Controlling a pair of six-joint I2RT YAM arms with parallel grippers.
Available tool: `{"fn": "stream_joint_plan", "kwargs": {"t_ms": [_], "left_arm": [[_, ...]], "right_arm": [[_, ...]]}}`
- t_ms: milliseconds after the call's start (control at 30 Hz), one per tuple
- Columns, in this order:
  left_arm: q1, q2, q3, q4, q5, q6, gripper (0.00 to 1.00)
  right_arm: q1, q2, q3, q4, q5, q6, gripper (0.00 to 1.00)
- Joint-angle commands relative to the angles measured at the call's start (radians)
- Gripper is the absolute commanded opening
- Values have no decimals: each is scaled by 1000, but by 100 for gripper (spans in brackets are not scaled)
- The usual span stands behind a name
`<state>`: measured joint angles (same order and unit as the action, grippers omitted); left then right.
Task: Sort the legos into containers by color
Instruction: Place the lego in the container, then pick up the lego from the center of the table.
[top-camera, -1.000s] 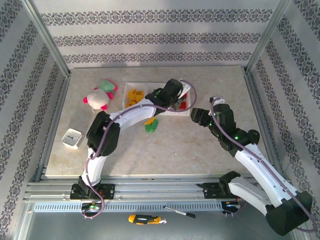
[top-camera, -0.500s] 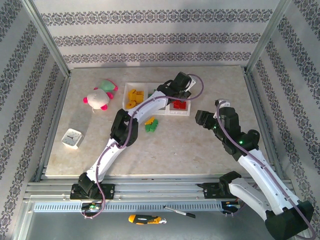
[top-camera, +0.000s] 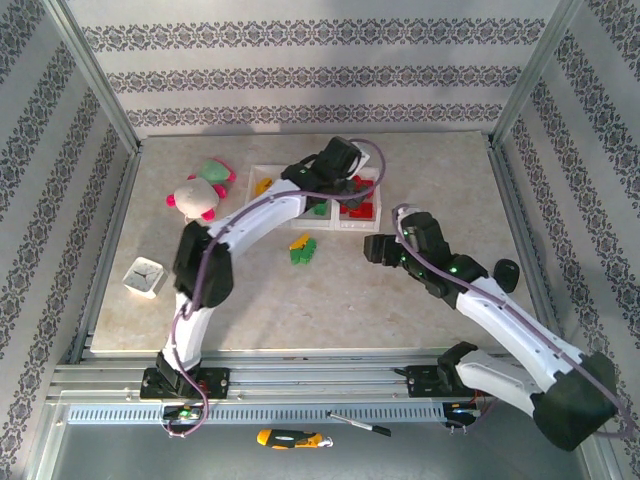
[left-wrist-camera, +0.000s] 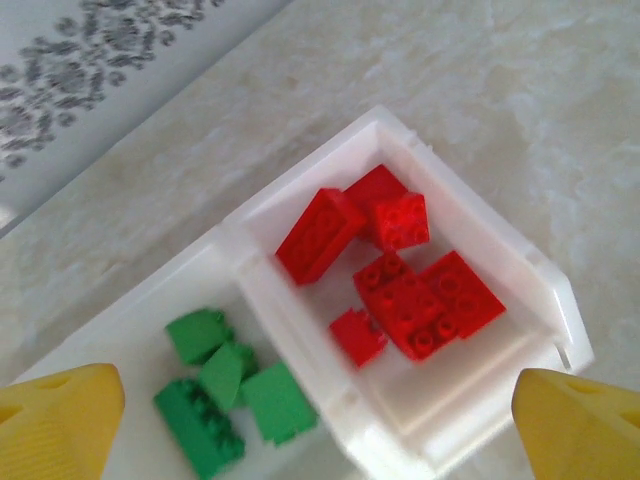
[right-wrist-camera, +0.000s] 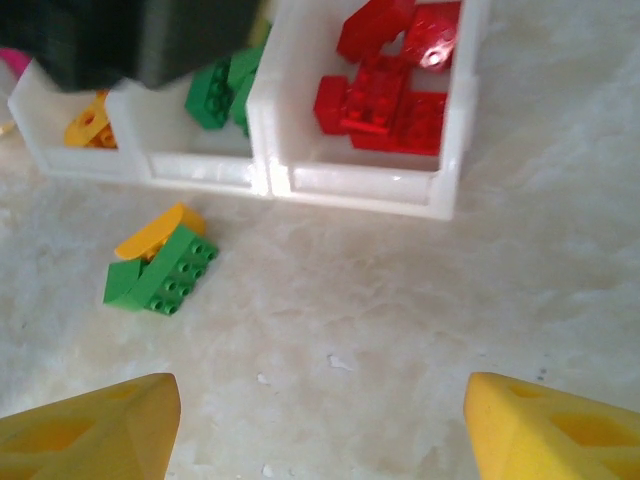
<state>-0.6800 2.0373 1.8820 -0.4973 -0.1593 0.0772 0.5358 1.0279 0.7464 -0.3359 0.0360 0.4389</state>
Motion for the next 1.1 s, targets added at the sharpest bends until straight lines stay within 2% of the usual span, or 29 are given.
{"fn": "stream_joint_plan", "kwargs": {"t_ms": [0, 200, 300, 567, 800, 1067], "left_arm": [[36, -145, -197, 89, -18, -121, 99], [123, -421, -550, 136, 47, -303, 99], [151, -556, -705, 161, 48, -338, 99], [180, -799, -977, 130, 43, -395, 99], [181, -887, -1090, 132, 59, -414, 99], [181, -900, -1102, 138, 59, -407, 99]], "right_arm": [[42, 59, 52, 68, 23, 25, 75], [106, 236, 114, 124, 54, 136, 75], [136, 338, 160, 146, 59, 183, 75], [215, 630, 367, 90, 31, 286, 74], [245, 839, 541, -9, 12, 342, 72], [232, 918, 577, -62, 30, 360, 61]]}}
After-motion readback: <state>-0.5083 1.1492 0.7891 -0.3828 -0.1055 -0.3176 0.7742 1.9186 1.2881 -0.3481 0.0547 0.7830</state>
